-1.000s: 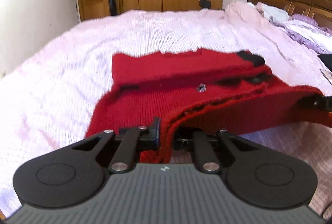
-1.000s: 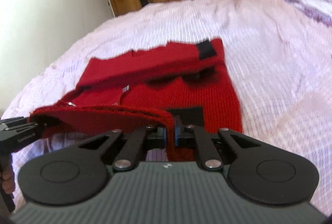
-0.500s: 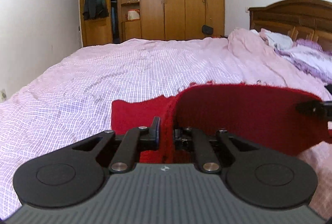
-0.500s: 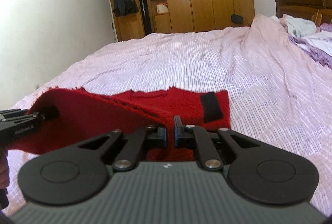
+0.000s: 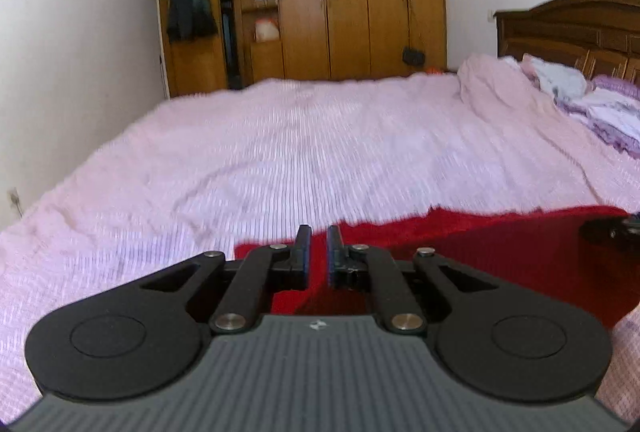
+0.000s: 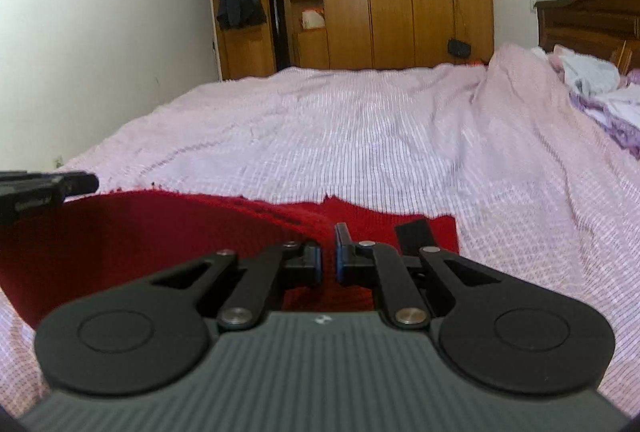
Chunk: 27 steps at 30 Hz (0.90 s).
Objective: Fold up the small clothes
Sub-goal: 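Lift the hem with both grippers and fold it toward the collar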
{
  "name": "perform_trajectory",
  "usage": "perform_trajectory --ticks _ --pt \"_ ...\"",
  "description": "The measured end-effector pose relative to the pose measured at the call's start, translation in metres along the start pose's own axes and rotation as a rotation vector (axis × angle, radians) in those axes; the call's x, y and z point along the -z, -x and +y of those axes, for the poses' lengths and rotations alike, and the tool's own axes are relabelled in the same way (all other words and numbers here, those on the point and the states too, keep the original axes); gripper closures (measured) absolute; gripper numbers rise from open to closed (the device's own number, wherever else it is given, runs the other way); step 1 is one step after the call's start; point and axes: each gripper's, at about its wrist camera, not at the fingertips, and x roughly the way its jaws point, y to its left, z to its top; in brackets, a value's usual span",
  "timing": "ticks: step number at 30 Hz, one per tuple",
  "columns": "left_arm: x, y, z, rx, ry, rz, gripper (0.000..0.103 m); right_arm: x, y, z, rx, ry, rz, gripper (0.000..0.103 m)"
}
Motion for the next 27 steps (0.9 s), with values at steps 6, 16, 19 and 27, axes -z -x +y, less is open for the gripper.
perform_trajectory --ticks 6,16,19,27 --pt "0.023 -0.016 0.020 0.004 0.065 0.122 0.093 0.017 -0.016 -0.006 0.002 -0.034 0.068 0.094" --pt "0.066 -0.004 0.035 -0.005 0.083 0.192 0.053 0.047 -0.027 -0.012 0.009 -0.079 0.147 0.094" --pt "0.073 0.003 0.043 -0.009 0.085 0.201 0.050 0.051 -0.031 -0.011 0.012 -0.083 0.159 0.094" --pt "0.083 0.032 0.053 0.031 0.068 0.188 0.037 0.056 -0.031 -0.010 0.018 -0.082 0.169 0.094"
